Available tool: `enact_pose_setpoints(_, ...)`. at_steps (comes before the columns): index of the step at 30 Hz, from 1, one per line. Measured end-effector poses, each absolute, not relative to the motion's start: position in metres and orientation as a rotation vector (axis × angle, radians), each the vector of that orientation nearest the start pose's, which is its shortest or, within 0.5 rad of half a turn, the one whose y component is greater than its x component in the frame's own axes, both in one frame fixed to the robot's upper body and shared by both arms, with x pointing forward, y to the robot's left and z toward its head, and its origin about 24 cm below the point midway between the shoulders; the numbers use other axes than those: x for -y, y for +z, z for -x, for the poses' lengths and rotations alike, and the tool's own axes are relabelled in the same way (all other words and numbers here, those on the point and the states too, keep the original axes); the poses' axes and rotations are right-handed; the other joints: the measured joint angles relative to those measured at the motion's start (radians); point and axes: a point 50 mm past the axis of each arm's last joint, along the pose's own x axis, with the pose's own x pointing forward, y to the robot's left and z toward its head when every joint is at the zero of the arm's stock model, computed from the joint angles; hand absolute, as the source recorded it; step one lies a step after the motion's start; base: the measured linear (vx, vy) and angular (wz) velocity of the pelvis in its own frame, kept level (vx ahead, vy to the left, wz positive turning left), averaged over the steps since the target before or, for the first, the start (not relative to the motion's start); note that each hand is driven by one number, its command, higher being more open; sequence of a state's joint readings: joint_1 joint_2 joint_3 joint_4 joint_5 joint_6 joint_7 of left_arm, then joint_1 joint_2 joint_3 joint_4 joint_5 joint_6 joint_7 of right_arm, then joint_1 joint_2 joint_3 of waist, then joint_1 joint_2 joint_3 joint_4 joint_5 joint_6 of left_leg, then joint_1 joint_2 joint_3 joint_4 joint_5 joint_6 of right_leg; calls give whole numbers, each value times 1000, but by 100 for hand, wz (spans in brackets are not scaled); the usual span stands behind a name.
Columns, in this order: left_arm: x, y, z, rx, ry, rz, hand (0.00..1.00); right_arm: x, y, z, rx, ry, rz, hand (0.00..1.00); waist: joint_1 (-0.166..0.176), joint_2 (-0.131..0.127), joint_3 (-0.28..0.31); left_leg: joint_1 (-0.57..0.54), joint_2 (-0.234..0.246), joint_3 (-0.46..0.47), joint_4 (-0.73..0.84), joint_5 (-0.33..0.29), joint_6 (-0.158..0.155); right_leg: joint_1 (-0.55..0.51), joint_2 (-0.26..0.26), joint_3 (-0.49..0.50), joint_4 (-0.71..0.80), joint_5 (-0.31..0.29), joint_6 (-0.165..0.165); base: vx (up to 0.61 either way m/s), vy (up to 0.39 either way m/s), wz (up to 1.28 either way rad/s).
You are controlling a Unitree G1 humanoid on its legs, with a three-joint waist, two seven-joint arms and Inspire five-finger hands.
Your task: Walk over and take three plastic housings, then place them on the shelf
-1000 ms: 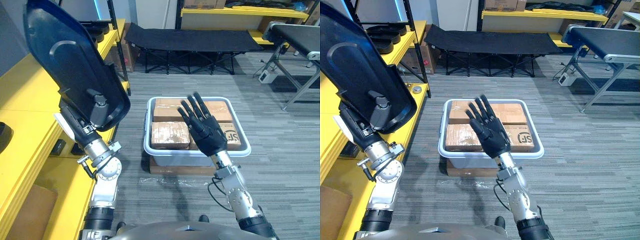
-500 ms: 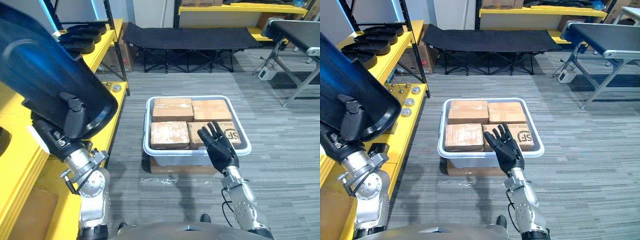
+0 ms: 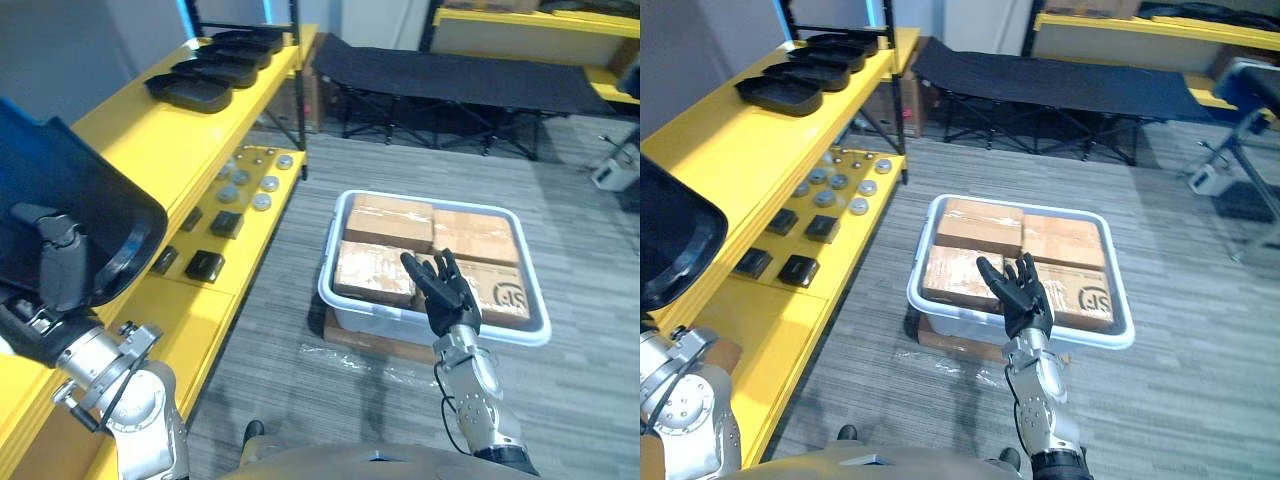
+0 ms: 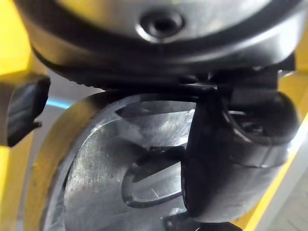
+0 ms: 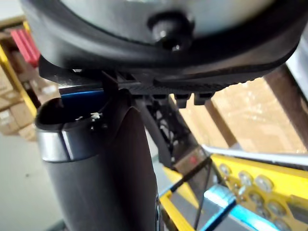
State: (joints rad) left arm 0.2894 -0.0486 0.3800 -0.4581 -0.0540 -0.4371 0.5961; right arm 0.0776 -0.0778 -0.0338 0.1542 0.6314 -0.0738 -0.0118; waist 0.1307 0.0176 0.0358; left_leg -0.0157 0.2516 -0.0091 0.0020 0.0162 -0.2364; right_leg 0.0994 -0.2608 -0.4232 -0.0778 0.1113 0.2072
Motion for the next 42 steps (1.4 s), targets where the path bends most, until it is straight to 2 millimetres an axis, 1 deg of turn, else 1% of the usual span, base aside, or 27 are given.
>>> enact_pose_setpoints(4, -273, 120, -121, 647, 1072, 18, 0, 177, 16, -252, -56, -90, -546, 100, 42, 0, 0, -11, -2, -37, 11, 0, 0, 16, 0, -32, 17, -20, 2, 6, 3, 27)
enact_pose_setpoints(7, -273, 116, -115, 617, 1059, 8, 0, 164, 18, -255, -59, -20, -549, 100, 56, -1, 1, -15, -1, -58, 14, 4, 5, 39, -1, -70, 42, -50, 1, 9, -4, 34)
enact_pose_setpoints(8, -272, 116, -116, 613, 1044, 6, 0, 161, 17, -254, -67, -8, -552, 100, 57, -1, 1, -21, -2, -62, 14, 8, 9, 43, -2, -84, 48, -56, 1, -5, -11, 66)
enact_pose_setpoints(10, -261, 118, -129, 618, 907, 28, 0, 151, 12, -250, -96, 23, -547, 100, 30, -19, 7, -94, -31, -29, 26, 75, 59, 65, -23, -201, 80, -90, -4, -15, -4, 137)
enact_pose_setpoints(12, -249, 119, -139, 621, 777, 64, 0, 148, 11, -250, -106, 30, -523, 100, 35, -14, 19, -108, -42, 2, -13, 131, 69, 76, -30, -252, 104, -104, 11, -18, 20, 118)
enact_pose_setpoints(14, -241, 118, -144, 617, 702, 86, 0, 141, 11, -249, -114, 65, -476, 100, 57, 3, 37, -94, -53, -12, -43, 150, 69, 97, -34, -279, 111, -116, 13, -52, 14, 63)
enact_pose_setpoints(16, -239, 120, -145, 643, 654, 110, 0, 130, 12, -249, -117, 127, -447, 100, 59, 5, 45, -98, -67, -24, -44, 149, 71, 101, -49, -291, 132, -136, 14, -47, 27, 35)
enact_pose_setpoints(18, -236, 125, -149, 676, 580, 144, 0, 122, 13, -247, -110, 175, -444, 100, 52, -4, 55, -103, -90, -46, -43, 148, 78, 78, -84, -257, 236, -205, -10, -27, 34, 45)
enact_pose_setpoints(19, -232, 129, -155, 695, 514, 164, 0, 123, 14, -246, -105, 176, -446, 100, 39, -16, 63, -110, -106, -77, -42, 153, 84, 59, -89, -165, 292, -256, -74, -35, 16, 70)
enact_pose_setpoints(20, -230, 132, -159, 707, 478, 167, 0, 123, 15, -245, -98, 175, -446, 100, 27, -23, 68, -114, -116, -97, -42, 157, 87, 54, -88, -107, 317, -269, -92, -64, 10, 98)
enact_pose_setpoints(21, -224, 135, -167, 723, 412, 162, 0, 127, 17, -242, -82, 166, -443, 100, 7, -31, 79, -115, -125, -132, -45, 164, 89, 36, -88, -19, 381, -269, -89, -68, -5, 88)
enact_pose_setpoints(22, -221, 137, -171, 730, 371, 155, 0, 130, 18, -240, -71, 165, -439, 100, -2, -39, 80, -114, -125, -142, -45, 166, 92, 22, -87, 23, 430, -272, -86, -63, -15, 70)
enact_pose_setpoints(23, -220, 138, -173, 733, 356, 151, 0, 131, 20, -239, -60, 166, -440, 100, -2, -42, 81, -113, -125, -143, -46, 167, 92, 23, -87, 27, 434, -276, -81, -25, -40, 21)
enact_pose_setpoints(24, -220, 140, -173, 738, 351, 147, 0, 132, 25, -237, -28, 184, -443, 100, -1, -50, 79, -116, -127, -137, -53, 173, 93, 26, -87, 26, 412, -293, -63, 15, -65, -8)
enact_pose_setpoints(25, -221, 141, -174, 743, 358, 148, 0, 132, 32, -238, 8, 207, -442, 100, -1, -67, 76, -118, -128, -130, -62, 193, 86, 31, -87, 25, 380, -312, -34, 20, -77, -16)
enact_pose_setpoints(26, -221, 139, -175, 738, 366, 151, 0, 133, 36, -238, 28, 217, -440, 100, -2, -70, 76, -124, -128, -128, -62, 200, 79, 34, -84, 25, 359, -324, -14, -31, -114, -12)
enact_pose_setpoints(27, -221, 134, -177, 714, 374, 159, 0, 135, 39, -238, 45, 228, -434, 100, -3, -61, 82, -131, -127, -127, -56, 209, 76, 44, -77, 29, 330, -341, 26, -109, -102, 2)
enact_pose_setpoints(28, -219, 128, -179, 684, 379, 171, 0, 141, 38, -238, 46, 223, -419, 100, -12, -35, 96, -131, -116, -125, -53, 222, 89, 49, -62, 29, 327, -340, 32, -144, -86, 12)
enact_pose_setpoints(30, -216, 124, -179, 663, 384, 179, 0, 147, 36, -235, 36, 209, -402, 100, -24, -12, 108, -138, -102, -108, -38, 224, 97, 55, -44, 23, 328, -346, 19, -141, -16, 14)
enact_pose_setpoints(31, -215, 124, -179, 661, 383, 182, 0, 152, 32, -231, 20, 196, -392, 100, -27, -4, 112, -152, -97, -106, -19, 200, 132, 58, -36, 15, 325, -350, 13, -126, -3, 9)
enact_pose_setpoints(32, -215, 124, -179, 664, 383, 181, 0, 154, 31, -230, 15, 191, -386, 100, -27, -3, 112, -155, -97, -106, -14, 198, 135, 58, -34, 15, 324, -349, 13, -107, 4, 8)
enact_pose_setpoints(34, -215, 124, -179, 664, 387, 182, 0, 158, 29, -229, 12, 176, -384, 100, -27, -4, 113, -170, -100, -106, 6, 192, 128, 57, -35, 16, 322, -349, 12, -28, 13, 6)
enact_pose_setpoints(35, -215, 124, -178, 664, 391, 182, 0, 159, 30, -230, 19, 172, -386, 100, -25, -9, 118, -188, -103, -105, 36, 179, 114, 56, -36, 16, 321, -348, 12, -5, 33, 1)
enact_pose_setpoints(37, -217, 124, -177, 661, 414, 185, 0, 154, 34, -233, 37, 179, -403, 100, -13, -26, 151, -218, -114, -97, 146, 122, 108, 58, -52, 32, 341, -347, 15, 8, 65, -15)
enact_pose_setpoints(40, -219, 120, -174, 645, 449, 197, 0, 148, 37, -236, 47, 204, -405, 100, 5, -24, 170, -267, -124, -80, 327, 22, 103, 74, -73, 49, 360, -354, 33, 21, 83, -16)
enact_pose_setpoints(41, -219, 119, -173, 643, 457, 198, 0, 146, 38, -237, 53, 211, -408, 100, 5, -20, 176, -282, -128, -79, 390, -23, 106, 89, -80, 47, 363, -367, 32, 46, 180, 0)
enact_pose_setpoints(42, -220, 120, -170, 642, 462, 191, 0, 143, 39, -238, 68, 210, -422, 100, 8, -32, 184, -315, -139, -55, 519, -96, 137, 108, -106, 42, 377, -390, 22, 55, 212, 0)
